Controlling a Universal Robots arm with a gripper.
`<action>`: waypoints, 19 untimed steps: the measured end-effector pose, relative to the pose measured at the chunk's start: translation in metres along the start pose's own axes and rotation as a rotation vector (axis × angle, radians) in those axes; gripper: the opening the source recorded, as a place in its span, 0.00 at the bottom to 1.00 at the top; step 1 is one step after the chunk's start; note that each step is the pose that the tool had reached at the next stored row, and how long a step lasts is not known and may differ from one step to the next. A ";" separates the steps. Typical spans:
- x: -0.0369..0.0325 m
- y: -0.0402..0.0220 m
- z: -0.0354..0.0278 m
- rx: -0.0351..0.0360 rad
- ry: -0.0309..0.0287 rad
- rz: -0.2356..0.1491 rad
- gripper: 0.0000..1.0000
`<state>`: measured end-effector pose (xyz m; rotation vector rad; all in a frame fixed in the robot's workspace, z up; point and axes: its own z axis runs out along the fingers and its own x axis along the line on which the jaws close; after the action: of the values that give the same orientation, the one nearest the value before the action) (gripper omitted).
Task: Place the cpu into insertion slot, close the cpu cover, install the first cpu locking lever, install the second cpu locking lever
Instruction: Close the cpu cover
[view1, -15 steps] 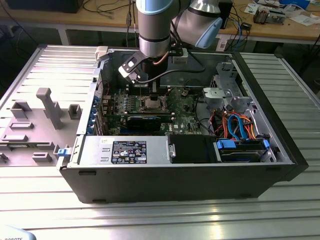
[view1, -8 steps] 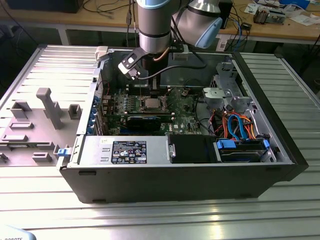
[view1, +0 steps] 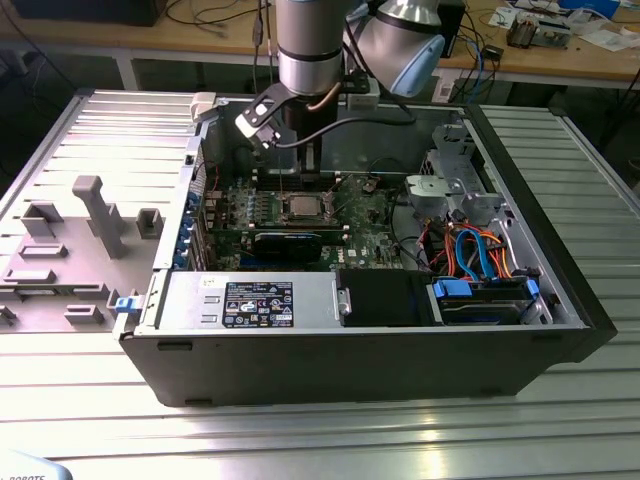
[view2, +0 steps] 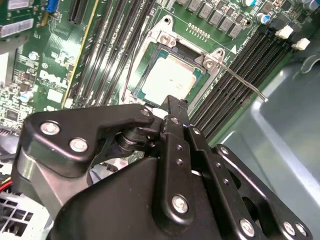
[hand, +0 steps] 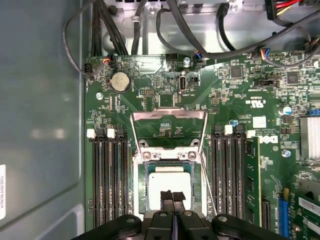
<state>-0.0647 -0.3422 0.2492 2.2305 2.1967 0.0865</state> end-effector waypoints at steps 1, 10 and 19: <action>0.0001 0.0001 -0.0017 0.0000 -0.0014 0.000 0.11; 0.0007 0.0075 -0.0077 0.0150 -0.0083 0.000 0.11; 0.0010 0.0081 -0.0151 0.0151 -0.0093 0.000 0.11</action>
<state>-0.0573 -0.3418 0.2647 2.2340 2.2001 0.0597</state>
